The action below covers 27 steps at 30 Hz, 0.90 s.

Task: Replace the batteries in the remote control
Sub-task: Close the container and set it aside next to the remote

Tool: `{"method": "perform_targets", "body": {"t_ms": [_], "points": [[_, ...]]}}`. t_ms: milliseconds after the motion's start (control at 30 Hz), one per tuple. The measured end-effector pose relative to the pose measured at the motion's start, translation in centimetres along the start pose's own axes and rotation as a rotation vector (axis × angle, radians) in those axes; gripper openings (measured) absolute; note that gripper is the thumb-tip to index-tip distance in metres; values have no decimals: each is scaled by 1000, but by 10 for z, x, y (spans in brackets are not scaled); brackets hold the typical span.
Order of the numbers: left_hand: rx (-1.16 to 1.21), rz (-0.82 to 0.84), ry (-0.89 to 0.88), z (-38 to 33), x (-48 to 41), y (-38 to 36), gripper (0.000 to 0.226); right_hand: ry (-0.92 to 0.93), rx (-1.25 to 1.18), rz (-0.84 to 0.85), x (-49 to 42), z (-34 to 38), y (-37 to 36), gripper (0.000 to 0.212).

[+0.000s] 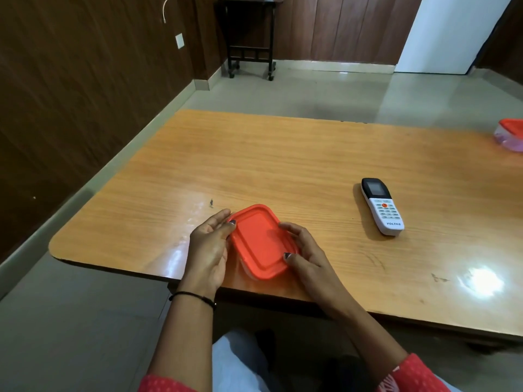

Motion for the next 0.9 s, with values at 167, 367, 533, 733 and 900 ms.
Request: {"method": "perform_targets", "body": {"t_ms": [167, 367, 533, 733, 900], "points": [[-112, 24, -43, 4, 4, -6, 14, -14, -66, 13, 3, -1, -2, 60], [173, -22, -49, 3, 10, -17, 12, -70, -183, -131, 3, 7, -4, 62], [315, 114, 27, 14, 17, -37, 17, -204, -580, -362, 3, 20, 0, 24], [116, 409, 58, 24, 30, -52, 38, -223, -424, -772, -2, 30, 46, 42], [-261, 494, -101, 31, 42, -67, 52, -140, -58, -843, -1, 18, 56, 58]]}}
Point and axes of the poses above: each hand's wrist, its own x-axis away from the middle knuckle, its own y-axis out of the back of the hand, z = x × y, the point moved 2 cm from there along -x, towards the middle knuckle, and after that the axes turned 12 degrees about x, right-handed, at the moved point
